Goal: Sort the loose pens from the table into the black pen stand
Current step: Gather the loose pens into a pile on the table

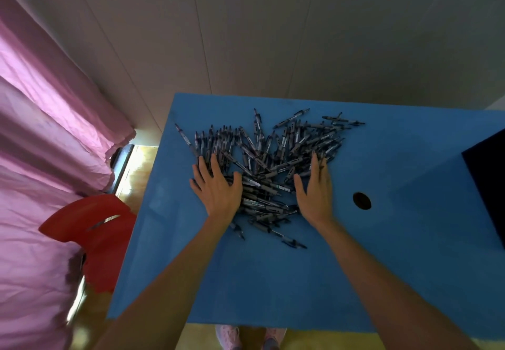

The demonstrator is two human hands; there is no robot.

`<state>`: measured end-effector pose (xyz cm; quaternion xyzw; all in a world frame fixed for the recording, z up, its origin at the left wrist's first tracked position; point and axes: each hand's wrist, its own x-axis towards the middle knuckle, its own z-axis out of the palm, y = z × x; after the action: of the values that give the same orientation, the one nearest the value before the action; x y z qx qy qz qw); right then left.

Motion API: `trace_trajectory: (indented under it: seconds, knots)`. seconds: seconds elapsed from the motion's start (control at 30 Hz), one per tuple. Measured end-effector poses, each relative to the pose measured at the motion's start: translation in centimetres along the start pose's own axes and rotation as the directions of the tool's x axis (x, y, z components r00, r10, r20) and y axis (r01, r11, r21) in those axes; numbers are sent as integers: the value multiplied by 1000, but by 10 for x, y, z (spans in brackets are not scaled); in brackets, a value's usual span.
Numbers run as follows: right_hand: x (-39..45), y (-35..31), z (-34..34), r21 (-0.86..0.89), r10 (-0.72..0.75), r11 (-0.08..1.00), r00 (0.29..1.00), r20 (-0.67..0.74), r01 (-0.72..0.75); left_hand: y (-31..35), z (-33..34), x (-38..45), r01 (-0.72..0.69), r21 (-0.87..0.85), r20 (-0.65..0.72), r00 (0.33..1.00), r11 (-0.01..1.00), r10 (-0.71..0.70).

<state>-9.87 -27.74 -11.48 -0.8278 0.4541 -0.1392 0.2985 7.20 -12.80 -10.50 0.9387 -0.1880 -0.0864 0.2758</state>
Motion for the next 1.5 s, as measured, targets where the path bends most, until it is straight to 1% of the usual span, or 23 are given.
trace_trajectory:
  seconds: [0.1,0.2,0.27,0.33,0.4,0.47,0.53,0.6,0.67,0.7,0.77,0.83,0.9,0.97,1.07,1.17,1.3,1.4,1.5]
  knots:
    - [-9,-1,0,14,19,1000,999,-39,-18,-16,-6,-4,-58,-38,0,998,998,58]
    - [-23,-1,-1,13,2,1000,998,-56,-1,-33,-15,-6,-114,-90,25,993,989,117]
    - [-36,-1,-4,33,-6,999,1000,-31,7,-44,-23,-7,-175,-115,42,983,978,180]
    - [-49,-2,-8,5,-73,997,997,10,73,-57,-32,-10,-255,-92,81,962,963,262]
    - [-63,-3,-12,-80,-181,979,979,90,188,-69,-40,-13,-374,-50,164,912,926,377]
    - [-74,-4,-16,-174,-275,934,938,213,313,-80,-46,-15,-511,18,261,832,859,489]
    - [-80,-3,-17,-240,-332,880,891,310,411,-86,-49,-16,-627,102,349,750,772,562]
    - [-79,1,-19,-295,-342,844,872,350,449,-90,-52,-15,-704,161,419,684,692,598]
    - [-75,5,-20,-351,-313,833,888,338,427,-91,-55,-14,-725,175,448,661,666,602]
    - [-72,7,-21,-378,-291,833,901,322,404,-89,-54,-14,-719,177,444,668,672,597]
    - [-66,8,-22,-411,-261,833,919,297,369,-82,-50,-16,-692,206,403,704,692,584]
    - [-59,8,-24,-427,-260,823,917,301,374,-70,-40,-19,-650,266,344,754,712,560]
    - [-53,6,-25,-442,-257,813,914,314,380,-57,-29,-21,-587,299,299,806,752,510]
    - [-44,1,-24,-437,-233,829,925,299,350,-44,-21,-20,-511,305,260,857,804,445]
    - [-35,-6,-17,-403,-199,865,941,273,300,-30,-13,-14,-413,268,202,908,871,369]
    - [-37,-4,-12,-391,-206,871,943,263,299,-27,-8,-11,-375,221,162,925,900,345]
    - [-43,4,-12,-384,-223,872,944,243,305,-35,-8,-13,-398,184,99,917,899,386]
    - [-46,7,-14,-372,-240,870,936,255,325,-36,-11,-15,-379,207,69,925,902,373]
    - [-49,8,-18,-369,-244,865,928,283,339,-38,-10,-15,-370,237,69,929,898,364]
